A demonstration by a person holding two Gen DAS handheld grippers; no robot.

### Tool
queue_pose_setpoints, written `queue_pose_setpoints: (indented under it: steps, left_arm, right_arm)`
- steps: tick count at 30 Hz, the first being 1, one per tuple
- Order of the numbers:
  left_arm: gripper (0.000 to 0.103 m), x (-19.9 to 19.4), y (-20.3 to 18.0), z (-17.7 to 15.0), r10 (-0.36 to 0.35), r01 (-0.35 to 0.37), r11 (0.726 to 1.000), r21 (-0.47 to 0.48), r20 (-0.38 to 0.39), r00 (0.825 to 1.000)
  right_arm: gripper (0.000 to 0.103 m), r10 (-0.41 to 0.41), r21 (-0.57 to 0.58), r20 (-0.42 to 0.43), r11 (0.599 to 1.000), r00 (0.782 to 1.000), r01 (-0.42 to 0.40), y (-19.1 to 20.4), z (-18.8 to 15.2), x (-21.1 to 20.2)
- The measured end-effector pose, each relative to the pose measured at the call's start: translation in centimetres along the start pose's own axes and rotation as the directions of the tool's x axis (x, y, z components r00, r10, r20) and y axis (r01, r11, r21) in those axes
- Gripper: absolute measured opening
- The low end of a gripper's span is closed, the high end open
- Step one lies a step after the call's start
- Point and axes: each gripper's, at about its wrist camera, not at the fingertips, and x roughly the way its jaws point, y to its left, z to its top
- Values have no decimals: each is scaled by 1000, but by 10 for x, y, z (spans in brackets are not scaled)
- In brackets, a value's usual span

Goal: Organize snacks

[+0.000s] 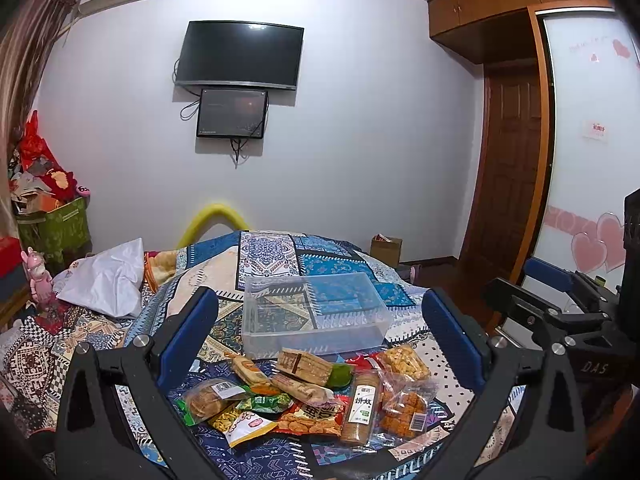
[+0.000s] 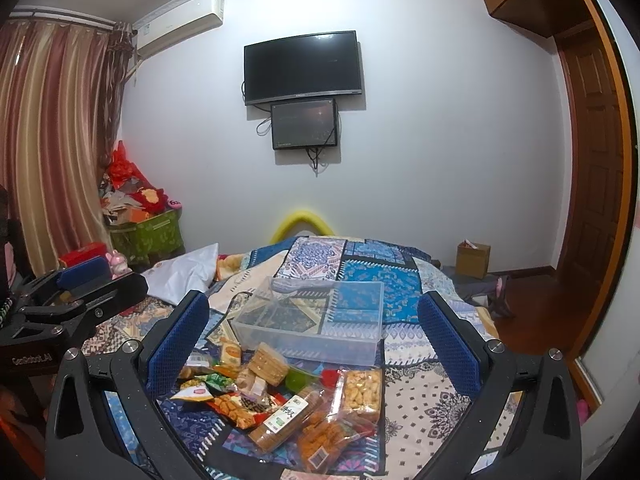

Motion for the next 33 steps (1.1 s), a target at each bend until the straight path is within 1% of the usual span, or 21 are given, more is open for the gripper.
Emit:
queue_pose_setpoints:
  steps: [33]
  left_arm:
    - [103, -5, -1, 3, -4, 4, 1000, 7, 4, 1000]
  right_arm:
    - [103, 7, 10, 13, 1000, 1000, -8, 2, -1, -3]
